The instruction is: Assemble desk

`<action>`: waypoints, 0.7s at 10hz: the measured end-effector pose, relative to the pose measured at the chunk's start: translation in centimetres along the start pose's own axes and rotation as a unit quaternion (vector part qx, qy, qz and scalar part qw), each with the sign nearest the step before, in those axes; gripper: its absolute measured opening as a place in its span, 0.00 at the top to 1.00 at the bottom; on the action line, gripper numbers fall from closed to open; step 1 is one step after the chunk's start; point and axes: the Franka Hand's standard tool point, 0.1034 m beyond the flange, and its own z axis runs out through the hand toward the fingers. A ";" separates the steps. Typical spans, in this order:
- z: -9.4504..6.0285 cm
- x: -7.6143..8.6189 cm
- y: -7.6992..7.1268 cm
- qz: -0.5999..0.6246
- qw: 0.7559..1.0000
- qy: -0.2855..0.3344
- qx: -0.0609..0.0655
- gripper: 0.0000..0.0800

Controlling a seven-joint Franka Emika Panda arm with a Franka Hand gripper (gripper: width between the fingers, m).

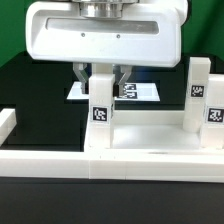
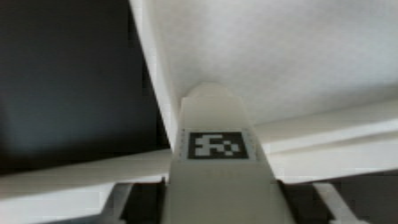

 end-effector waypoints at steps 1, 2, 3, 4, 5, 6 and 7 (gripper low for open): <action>0.0 0.0 0.0 0.052 0.999 0.000 0.003 0.64; 0.0 0.0 -0.1 0.092 0.996 0.000 0.004 0.64; 0.0 0.0 -0.1 0.143 0.990 -0.001 0.006 0.64; 0.0 0.0 -0.1 0.182 0.983 -0.001 0.008 0.64; 0.0 0.0 -0.1 0.218 0.976 -0.001 0.008 0.64; 0.0 0.0 -0.2 0.237 0.971 -0.001 0.008 0.64; 0.0 0.0 -0.2 0.238 0.971 -0.001 0.008 0.64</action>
Offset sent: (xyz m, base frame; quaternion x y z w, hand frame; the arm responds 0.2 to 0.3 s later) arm 0.0000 0.0051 0.0029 0.0074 -0.0193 0.1772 0.9840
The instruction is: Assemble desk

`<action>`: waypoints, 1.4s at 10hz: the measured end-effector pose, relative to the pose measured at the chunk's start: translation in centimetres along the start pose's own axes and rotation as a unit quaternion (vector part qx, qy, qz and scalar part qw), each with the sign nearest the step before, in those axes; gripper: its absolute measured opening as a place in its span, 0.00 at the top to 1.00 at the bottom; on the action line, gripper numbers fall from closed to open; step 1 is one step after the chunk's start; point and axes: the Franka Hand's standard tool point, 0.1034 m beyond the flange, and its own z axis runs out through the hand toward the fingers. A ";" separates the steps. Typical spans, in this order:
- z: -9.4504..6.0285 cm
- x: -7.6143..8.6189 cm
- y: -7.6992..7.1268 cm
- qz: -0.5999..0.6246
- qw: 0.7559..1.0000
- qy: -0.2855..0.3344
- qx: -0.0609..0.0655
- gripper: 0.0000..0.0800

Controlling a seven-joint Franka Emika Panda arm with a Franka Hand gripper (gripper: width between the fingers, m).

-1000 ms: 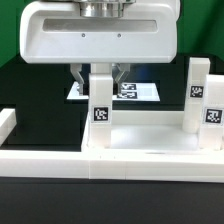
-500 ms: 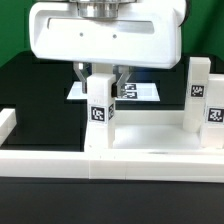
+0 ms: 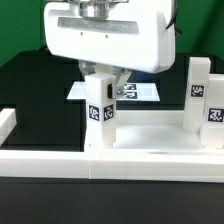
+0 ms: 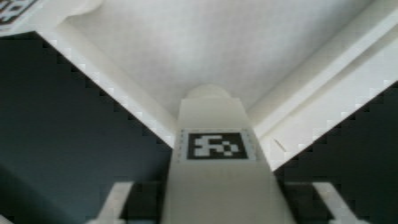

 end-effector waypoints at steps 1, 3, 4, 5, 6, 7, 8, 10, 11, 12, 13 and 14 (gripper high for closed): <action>0.0 0.0 0.0 -0.002 1.000 0.000 0.000 0.55; 0.0 0.0 0.1 -0.039 0.999 0.000 -0.001 0.31; 0.0 0.1 0.0 -0.080 0.997 0.000 -0.002 0.21; 0.0 0.1 0.0 -0.132 0.991 0.001 -0.003 0.21; 0.0 0.0 -0.1 -0.157 0.988 0.000 -0.002 0.19; 0.0 0.0 -0.1 -0.228 0.974 0.002 -0.004 0.19; 0.0 0.1 0.0 -0.275 0.961 0.001 -0.005 0.19; 0.0 0.1 0.0 -0.349 0.937 0.001 -0.006 0.19; 0.0 0.0 0.0 -0.371 0.928 0.001 -0.006 0.19; 0.0 0.1 0.0 -0.415 0.910 0.000 -0.006 0.19; 0.1 0.2 0.1 -0.449 0.893 0.000 -0.006 0.19; 0.1 0.2 0.2 -0.472 0.882 0.000 -0.007 0.19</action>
Offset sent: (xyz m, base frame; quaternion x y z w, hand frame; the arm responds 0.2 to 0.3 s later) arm 0.0049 -0.0075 0.0037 -0.0294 0.0026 -0.0992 0.9946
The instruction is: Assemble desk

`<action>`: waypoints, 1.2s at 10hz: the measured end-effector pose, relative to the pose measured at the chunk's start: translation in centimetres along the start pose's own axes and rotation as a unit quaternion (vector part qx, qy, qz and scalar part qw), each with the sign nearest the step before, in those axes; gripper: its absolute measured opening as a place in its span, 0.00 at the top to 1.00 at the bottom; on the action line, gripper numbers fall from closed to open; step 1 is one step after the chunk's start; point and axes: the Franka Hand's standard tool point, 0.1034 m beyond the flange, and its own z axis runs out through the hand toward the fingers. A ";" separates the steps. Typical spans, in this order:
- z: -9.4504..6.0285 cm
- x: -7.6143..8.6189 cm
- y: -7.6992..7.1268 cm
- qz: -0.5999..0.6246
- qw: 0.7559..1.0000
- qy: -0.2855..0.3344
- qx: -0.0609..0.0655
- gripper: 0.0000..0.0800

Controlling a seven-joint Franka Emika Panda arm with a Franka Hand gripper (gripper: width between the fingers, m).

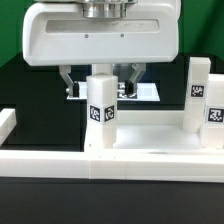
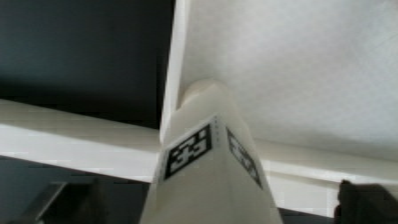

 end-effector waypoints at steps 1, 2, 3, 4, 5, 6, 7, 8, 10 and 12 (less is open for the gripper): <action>0.0 0.0 0.1 -0.058 0.998 -0.001 -0.004 0.19; 0.0 0.0 0.1 -0.090 0.996 -0.002 -0.005 0.19; 0.0 -0.1 0.2 -0.146 0.989 -0.005 -0.010 0.19; 0.0 -0.1 0.3 -0.186 0.983 -0.008 -0.012 0.19; 0.0 -0.1 0.3 -0.200 0.980 -0.008 -0.012 0.19; 0.0 -0.1 0.4 -0.211 0.977 -0.008 -0.012 0.34; 0.0 -0.1 0.4 -0.208 0.978 -0.008 -0.012 0.34; 0.0 -0.1 0.4 -0.208 0.978 -0.008 -0.012 0.57; 0.0 -0.2 0.4 -0.193 0.981 -0.009 -0.011 0.64; 0.0 -0.3 0.4 -0.162 0.987 -0.010 -0.008 0.64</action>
Offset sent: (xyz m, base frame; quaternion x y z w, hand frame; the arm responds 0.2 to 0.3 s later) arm 0.0030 0.0042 0.0021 -0.0060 -0.0005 -0.2629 0.9648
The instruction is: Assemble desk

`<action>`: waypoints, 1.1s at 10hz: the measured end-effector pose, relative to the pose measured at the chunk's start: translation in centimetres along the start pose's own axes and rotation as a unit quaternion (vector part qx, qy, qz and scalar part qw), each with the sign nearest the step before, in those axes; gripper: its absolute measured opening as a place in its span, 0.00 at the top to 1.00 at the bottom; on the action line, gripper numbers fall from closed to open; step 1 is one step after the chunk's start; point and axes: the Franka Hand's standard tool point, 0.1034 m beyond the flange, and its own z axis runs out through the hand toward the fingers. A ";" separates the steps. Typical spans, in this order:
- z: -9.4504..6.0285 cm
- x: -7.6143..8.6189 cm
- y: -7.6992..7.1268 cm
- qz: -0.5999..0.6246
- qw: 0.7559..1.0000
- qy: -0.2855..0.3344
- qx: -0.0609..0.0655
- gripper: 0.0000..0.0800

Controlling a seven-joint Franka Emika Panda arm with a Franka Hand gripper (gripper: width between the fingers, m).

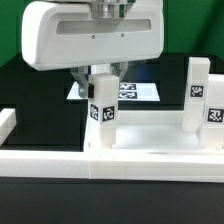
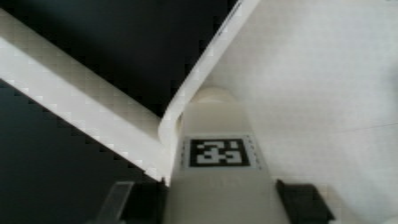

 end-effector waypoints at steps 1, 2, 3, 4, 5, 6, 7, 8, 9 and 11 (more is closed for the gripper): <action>0.0 -0.2 0.0 0.049 0.999 -0.001 0.003 0.64; 0.0 -0.1 -0.1 0.104 0.995 -0.001 0.004 0.64; 0.0 -0.1 -0.1 0.150 0.989 -0.002 0.004 0.64; 0.0 -0.1 -0.1 0.183 0.983 -0.002 0.005 0.64; 0.0 -0.1 -0.2 0.248 0.969 0.000 0.009 0.64; 0.1 -0.1 -0.2 0.294 0.956 0.003 0.012 0.64; 0.1 0.0 -0.2 0.338 0.941 0.004 0.016 0.64; 0.1 0.0 -0.4 0.388 0.921 0.004 0.018 0.64; 0.0 0.1 -0.5 0.397 0.918 0.000 0.012 0.64; 0.0 0.0 -0.4 0.419 0.908 0.000 0.013 0.63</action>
Offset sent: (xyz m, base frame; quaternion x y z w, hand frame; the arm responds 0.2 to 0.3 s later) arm -0.0093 0.0000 -0.0036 0.0114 -0.0159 0.2102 0.9775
